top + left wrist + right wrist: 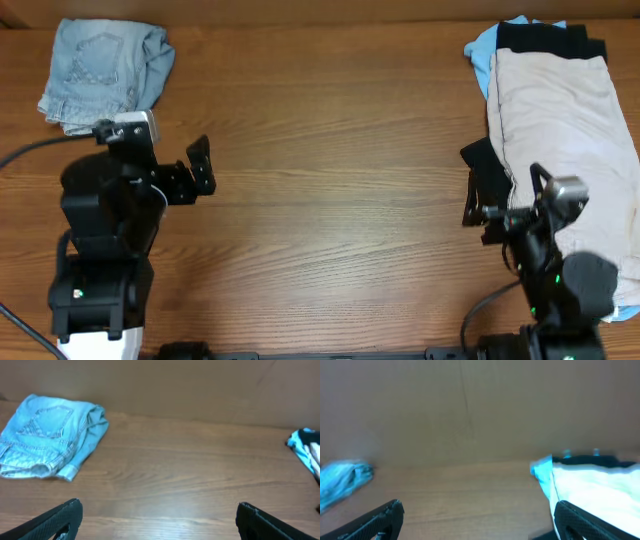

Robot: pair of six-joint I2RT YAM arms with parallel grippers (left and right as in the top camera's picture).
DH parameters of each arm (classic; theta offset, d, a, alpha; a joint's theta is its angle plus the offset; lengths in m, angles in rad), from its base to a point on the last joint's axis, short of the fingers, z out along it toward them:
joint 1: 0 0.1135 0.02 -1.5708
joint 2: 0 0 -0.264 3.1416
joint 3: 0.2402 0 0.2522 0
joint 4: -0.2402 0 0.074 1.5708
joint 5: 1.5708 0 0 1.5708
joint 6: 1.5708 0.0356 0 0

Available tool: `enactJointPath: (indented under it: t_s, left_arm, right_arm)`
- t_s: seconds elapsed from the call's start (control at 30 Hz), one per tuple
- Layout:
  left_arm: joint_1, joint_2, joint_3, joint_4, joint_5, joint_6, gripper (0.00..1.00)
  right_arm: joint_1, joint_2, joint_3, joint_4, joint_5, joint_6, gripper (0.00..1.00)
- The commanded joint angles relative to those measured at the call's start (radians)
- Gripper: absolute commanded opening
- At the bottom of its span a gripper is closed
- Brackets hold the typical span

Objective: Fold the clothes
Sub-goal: 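Move the right gripper to the beige shorts on the right stack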

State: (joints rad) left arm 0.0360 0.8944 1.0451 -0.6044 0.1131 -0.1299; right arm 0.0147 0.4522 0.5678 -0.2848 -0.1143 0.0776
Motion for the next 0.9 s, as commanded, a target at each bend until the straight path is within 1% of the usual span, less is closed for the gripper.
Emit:
enactJointPath:
  t_s: [0.0,0.03,0.07,0.17,0.23,0.27,0.4,0.47,0.57,0.6,0.67,0.77,0.87]
  left_arm:
    - [-0.003,0.016,0.069,-0.027,0.022,0.03,1.0]
    - [-0.003,0.016,0.069,-0.027,0.022,0.03,1.0]
    - [-0.003,0.018,0.069,-0.036,0.014,0.03,1.0]
    - [-0.003,0.025,0.068,-0.064,-0.035,0.03,1.0]
    - [-0.003,0.034,0.068,-0.075,-0.038,0.029,1.0]
    - [-0.003,0.04,0.068,-0.076,-0.037,0.029,1.0]
    - [-0.003,0.068,0.068,-0.079,-0.028,0.024,1.0]
    - [-0.003,0.084,0.068,-0.075,0.018,0.021,1.0]
    - [-0.003,0.092,0.068,-0.064,0.054,0.021,1.0]
    - [-0.003,0.092,0.068,-0.061,0.053,0.021,1.0]
    - [-0.003,0.092,0.068,-0.053,0.053,0.021,1.0]
    - [-0.004,0.094,0.068,-0.045,0.056,0.017,1.0]
    - [-0.004,0.108,0.068,-0.045,0.064,0.018,1.0]
  right_arm:
    - [-0.003,0.17,0.195,-0.082,0.013,0.0,1.0]
    - [-0.003,0.217,0.241,-0.117,0.013,0.0,1.0]
    - [-0.003,0.305,0.328,-0.187,0.013,0.0,1.0]
    - [-0.003,0.457,0.47,-0.305,0.013,-0.001,1.0]
    - [-0.003,0.561,0.552,-0.353,0.013,-0.001,1.0]
    - [-0.003,0.602,0.578,-0.351,0.013,0.0,1.0]
    - [-0.003,0.73,0.599,-0.278,0.01,-0.001,1.0]
    - [-0.005,0.807,0.599,-0.217,0.023,-0.004,1.0]
    - [-0.006,0.869,0.599,-0.162,0.098,-0.049,1.0]
    - [-0.008,0.914,0.599,-0.128,0.193,-0.064,0.98]
    - [-0.014,0.966,0.599,-0.096,0.284,-0.069,0.96]
    - [-0.028,1.055,0.599,-0.048,0.34,-0.106,0.94]
    - [-0.05,1.143,0.599,-0.006,0.351,-0.109,0.91]
